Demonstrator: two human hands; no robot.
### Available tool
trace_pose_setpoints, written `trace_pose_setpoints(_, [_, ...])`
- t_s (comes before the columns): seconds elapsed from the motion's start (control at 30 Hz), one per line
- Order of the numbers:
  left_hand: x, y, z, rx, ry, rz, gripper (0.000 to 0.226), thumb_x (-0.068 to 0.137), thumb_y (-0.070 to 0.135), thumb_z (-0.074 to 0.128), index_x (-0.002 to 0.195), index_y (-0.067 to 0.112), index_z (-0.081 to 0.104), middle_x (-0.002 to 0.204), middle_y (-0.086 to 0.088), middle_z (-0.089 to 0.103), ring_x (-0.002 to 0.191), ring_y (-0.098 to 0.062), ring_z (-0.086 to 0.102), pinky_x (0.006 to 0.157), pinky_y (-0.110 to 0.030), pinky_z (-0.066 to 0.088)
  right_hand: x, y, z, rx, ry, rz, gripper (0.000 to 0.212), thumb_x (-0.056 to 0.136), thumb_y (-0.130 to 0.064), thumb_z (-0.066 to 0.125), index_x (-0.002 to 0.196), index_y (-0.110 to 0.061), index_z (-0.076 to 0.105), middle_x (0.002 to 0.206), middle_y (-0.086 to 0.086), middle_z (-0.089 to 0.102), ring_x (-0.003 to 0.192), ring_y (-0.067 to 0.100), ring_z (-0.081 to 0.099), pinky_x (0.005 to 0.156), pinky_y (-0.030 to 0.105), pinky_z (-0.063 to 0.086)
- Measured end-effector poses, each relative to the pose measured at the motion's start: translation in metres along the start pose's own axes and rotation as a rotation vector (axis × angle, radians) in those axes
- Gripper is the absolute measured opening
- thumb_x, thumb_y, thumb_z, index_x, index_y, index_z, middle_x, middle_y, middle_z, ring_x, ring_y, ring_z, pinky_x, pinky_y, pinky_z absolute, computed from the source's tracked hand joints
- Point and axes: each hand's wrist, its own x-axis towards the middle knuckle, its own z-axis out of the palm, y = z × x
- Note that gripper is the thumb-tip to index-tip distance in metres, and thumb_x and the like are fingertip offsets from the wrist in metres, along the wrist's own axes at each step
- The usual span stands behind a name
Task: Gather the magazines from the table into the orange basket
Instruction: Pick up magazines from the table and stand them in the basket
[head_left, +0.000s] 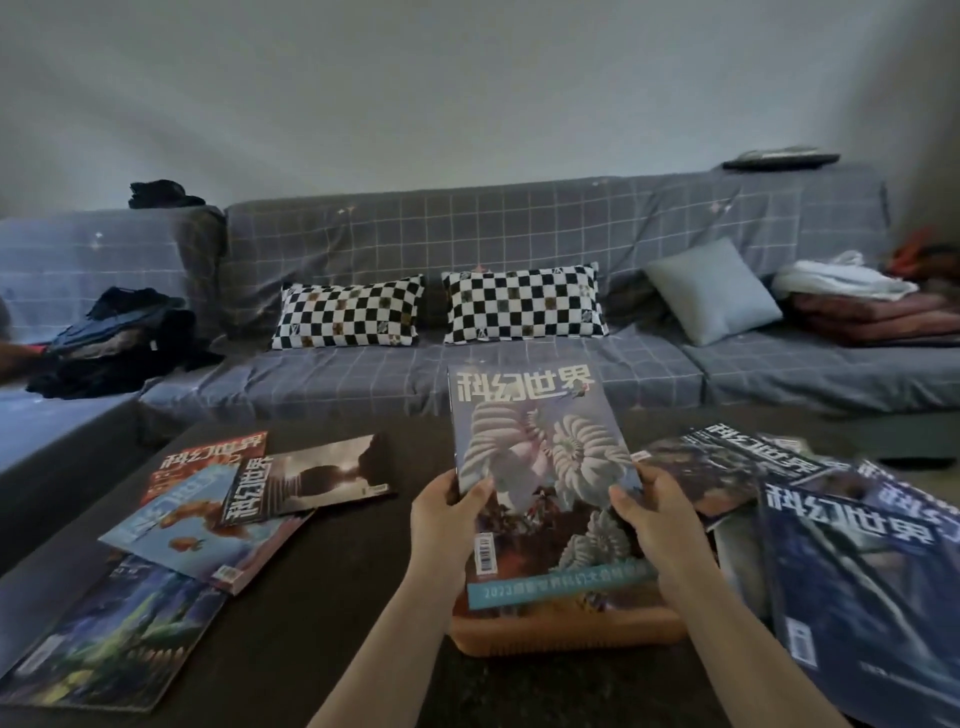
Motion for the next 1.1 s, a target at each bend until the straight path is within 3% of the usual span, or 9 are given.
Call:
trace_pose_setpoints(0.1, [0.009,-0.012,0.021,0.119,0.005,0.034,0.002,0.089,0.024,0.067,0.088,0.024,0.068,0.081,-0.004,0.074,0.074,-0.021,0.072,0.07,-0.038,0.061,0.009,0.012,-0.013,-0.106,0.012,0.006,0.044,0.085,-0.013,0.067,0.125,-0.013,0.05,0.114,0.002,0.061,0.1,0.016,0.058,0.077,0.025,0.044])
trace_pose_setpoints(0.2, [0.015,-0.025,0.036,0.229,-0.01,0.058,0.009,0.091,0.021,0.066,0.083,0.017,0.068,0.066,-0.004,0.067,0.052,-0.01,0.059,0.05,-0.019,0.047,0.014,0.023,-0.02,-0.292,0.017,-0.025,0.053,0.083,-0.013,0.069,0.131,-0.015,0.046,0.104,-0.007,0.059,0.076,-0.003,0.051,0.055,0.009,0.034])
trace_pose_setpoints(0.3, [0.02,-0.035,0.044,0.35,0.002,0.03,0.017,0.089,0.023,0.067,0.074,0.02,0.061,0.052,0.007,0.054,0.041,-0.001,0.046,0.04,-0.012,0.033,0.013,0.032,-0.021,-0.432,0.025,-0.028,0.056,0.084,-0.019,0.068,0.133,-0.02,0.043,0.088,-0.013,0.059,0.063,-0.005,0.047,0.048,0.013,0.034])
trace_pose_setpoints(0.43, [0.023,-0.042,0.043,0.438,0.052,0.077,0.007,0.087,0.023,0.07,0.092,0.024,0.064,0.065,0.006,0.065,0.048,-0.004,0.056,0.042,-0.012,0.037,0.014,0.036,-0.018,-0.549,-0.021,-0.031,0.056,0.085,-0.02,0.066,0.134,-0.027,0.039,0.089,-0.01,0.059,0.069,0.005,0.058,0.053,0.023,0.045])
trace_pose_setpoints(0.57, [0.02,-0.045,0.041,0.488,0.091,0.153,0.031,0.088,0.02,0.069,0.117,0.023,0.06,0.099,0.0,0.067,0.076,-0.014,0.066,0.056,-0.019,0.048,0.014,0.035,-0.014,-0.652,-0.037,0.013,0.051,0.084,-0.016,0.064,0.13,-0.017,0.042,0.102,0.003,0.063,0.079,0.02,0.063,0.059,0.027,0.045])
trace_pose_setpoints(0.67, [0.019,-0.043,0.04,0.537,0.123,0.152,0.025,0.089,0.023,0.066,0.114,0.024,0.061,0.101,0.002,0.065,0.074,-0.013,0.065,0.056,-0.02,0.049,0.013,0.035,-0.012,-0.713,-0.021,0.022,0.041,0.084,-0.02,0.066,0.119,-0.011,0.048,0.092,0.0,0.059,0.076,0.016,0.058,0.055,0.022,0.04])
trace_pose_setpoints(0.73, [0.018,-0.043,0.04,0.575,0.144,0.143,0.021,0.091,0.025,0.064,0.112,0.025,0.059,0.109,0.005,0.058,0.079,-0.013,0.064,0.067,-0.027,0.057,0.013,0.034,-0.011,-0.764,-0.012,0.042,0.037,0.083,-0.024,0.068,0.114,-0.011,0.052,0.087,-0.002,0.055,0.073,0.013,0.053,0.051,0.019,0.034])
trace_pose_setpoints(0.87, [0.015,-0.046,0.036,0.689,0.166,0.169,0.014,0.094,0.027,0.057,0.107,0.023,0.062,0.112,0.001,0.059,0.085,-0.013,0.062,0.072,-0.028,0.055,0.018,0.036,-0.011,-0.791,-0.07,0.094,0.039,0.085,-0.029,0.065,0.118,-0.012,0.052,0.097,0.001,0.061,0.079,0.013,0.051,0.062,0.023,0.036])
trace_pose_setpoints(1.1, [0.015,-0.051,0.034,0.731,0.15,0.151,0.012,0.095,0.029,0.057,0.096,0.02,0.064,0.102,0.001,0.059,0.068,-0.011,0.062,0.058,-0.02,0.05,0.02,0.04,-0.013,-0.845,-0.114,0.135,0.033,0.086,-0.033,0.061,0.112,-0.013,0.056,0.082,-0.004,0.056,0.067,0.011,0.051,0.046,0.018,0.029])
